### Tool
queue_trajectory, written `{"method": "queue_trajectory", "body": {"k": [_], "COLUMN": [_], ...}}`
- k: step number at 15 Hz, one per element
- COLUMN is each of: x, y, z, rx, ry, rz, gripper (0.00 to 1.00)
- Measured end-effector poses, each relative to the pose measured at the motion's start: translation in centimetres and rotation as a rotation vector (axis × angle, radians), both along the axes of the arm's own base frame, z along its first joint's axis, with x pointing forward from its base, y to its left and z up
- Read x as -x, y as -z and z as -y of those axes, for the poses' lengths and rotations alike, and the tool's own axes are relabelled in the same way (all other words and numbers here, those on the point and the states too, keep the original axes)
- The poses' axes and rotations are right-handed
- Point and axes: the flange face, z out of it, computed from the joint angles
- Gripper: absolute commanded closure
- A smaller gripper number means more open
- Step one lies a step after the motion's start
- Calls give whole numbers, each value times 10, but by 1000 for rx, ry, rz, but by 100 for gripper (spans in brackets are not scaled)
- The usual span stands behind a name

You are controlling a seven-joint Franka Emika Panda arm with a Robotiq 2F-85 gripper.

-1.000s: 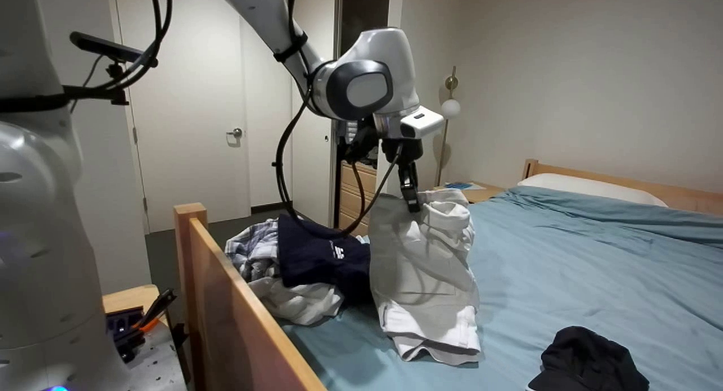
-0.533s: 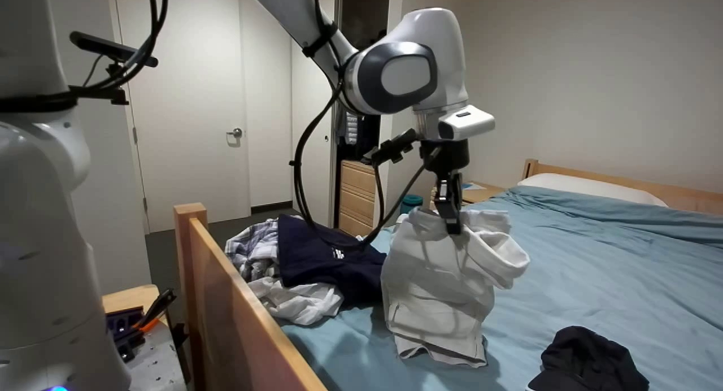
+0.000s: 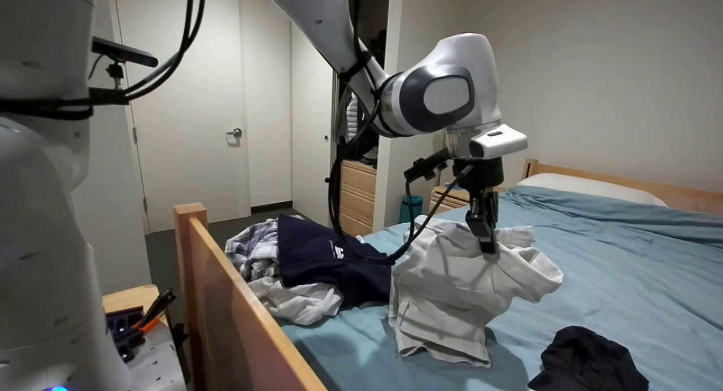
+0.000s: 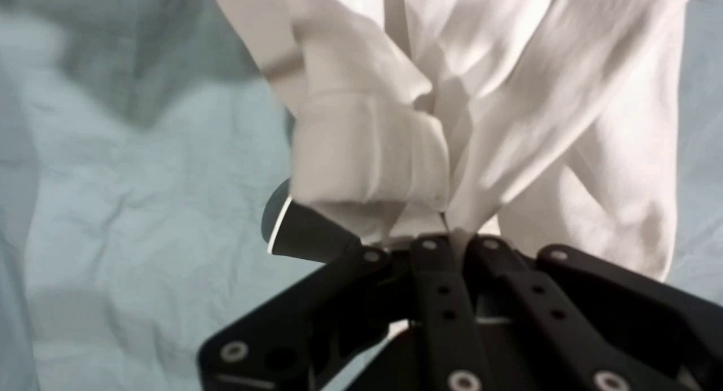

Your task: Arrange the clothes together

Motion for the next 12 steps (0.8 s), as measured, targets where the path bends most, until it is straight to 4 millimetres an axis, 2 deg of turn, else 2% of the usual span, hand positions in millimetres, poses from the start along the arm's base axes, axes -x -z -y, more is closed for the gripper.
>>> {"method": "queue_trajectory", "body": {"k": [3, 7, 8, 9, 11, 12], "x": [-25, -50, -54, -59, -65, -66], "y": [7, 16, 18, 20, 24, 26], "z": [-28, -79, -90, -98, -108, -110], "rx": [-5, -42, -49, -52, -56, -58], "ry": [-48, -123, -141, -155, -173, -179], "rz": [1, 7, 8, 7, 5, 4], "gripper": [95, 95, 89, 67, 63, 58]}}
